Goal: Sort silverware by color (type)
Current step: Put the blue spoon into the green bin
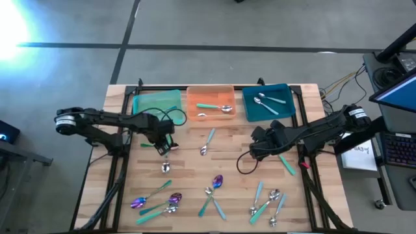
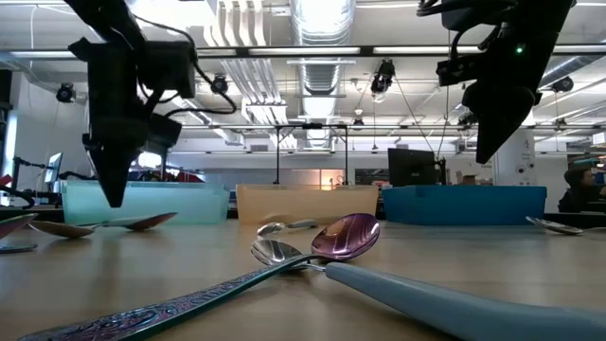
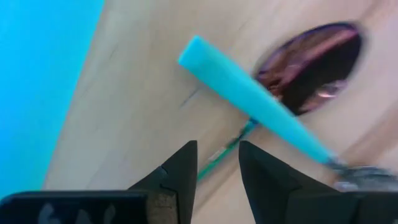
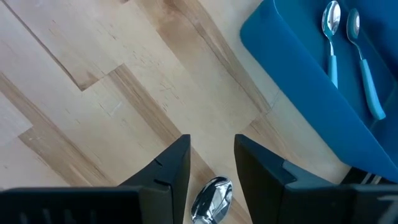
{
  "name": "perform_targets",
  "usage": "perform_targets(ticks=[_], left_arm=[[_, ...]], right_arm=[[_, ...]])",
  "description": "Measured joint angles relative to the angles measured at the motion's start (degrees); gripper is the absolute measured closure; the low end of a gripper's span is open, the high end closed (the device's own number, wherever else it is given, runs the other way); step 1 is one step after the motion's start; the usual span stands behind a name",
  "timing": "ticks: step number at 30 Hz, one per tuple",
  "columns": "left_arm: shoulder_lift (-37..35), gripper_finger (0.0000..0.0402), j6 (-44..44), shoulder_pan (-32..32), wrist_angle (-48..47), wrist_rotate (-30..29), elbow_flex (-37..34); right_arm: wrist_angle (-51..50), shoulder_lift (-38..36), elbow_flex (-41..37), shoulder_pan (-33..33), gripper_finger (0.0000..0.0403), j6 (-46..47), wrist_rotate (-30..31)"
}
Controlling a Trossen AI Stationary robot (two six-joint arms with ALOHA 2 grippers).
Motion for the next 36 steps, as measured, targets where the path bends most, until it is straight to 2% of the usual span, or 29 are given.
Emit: perform_targets(ticks=[8,22,26,30,36], left_arm=[[-1.1,0.0299,-0.1,-0.1,1.1,0.6,-1.2],[6.7,0.03,0.0,-0.2,6.0,-0.5,-4.3],[7.3,0.0328,-0.2,-0.2,6.2,-0.9,-4.2],[6.5,0.039,-1.9,-0.2,6.5,-1.2,-4.4],[4.4,0.0398,-4.9,-0.2,6.8,-2.2,-4.8]], right_arm=[[0.7,0.0,0.0,0.0,0.0289,-0.7,0.0],[1.1,0.0,0.0,0.0,0.0295,-0.8,0.0],[1.2,0.0,0.0,0.0,0.0295,-0.8,0.0],[1.2,0.0,0.0,0.0,0.0294,-0.8,0.0],[1.3,0.0,0.0,0.0,0.0298,-0.8,0.0]])
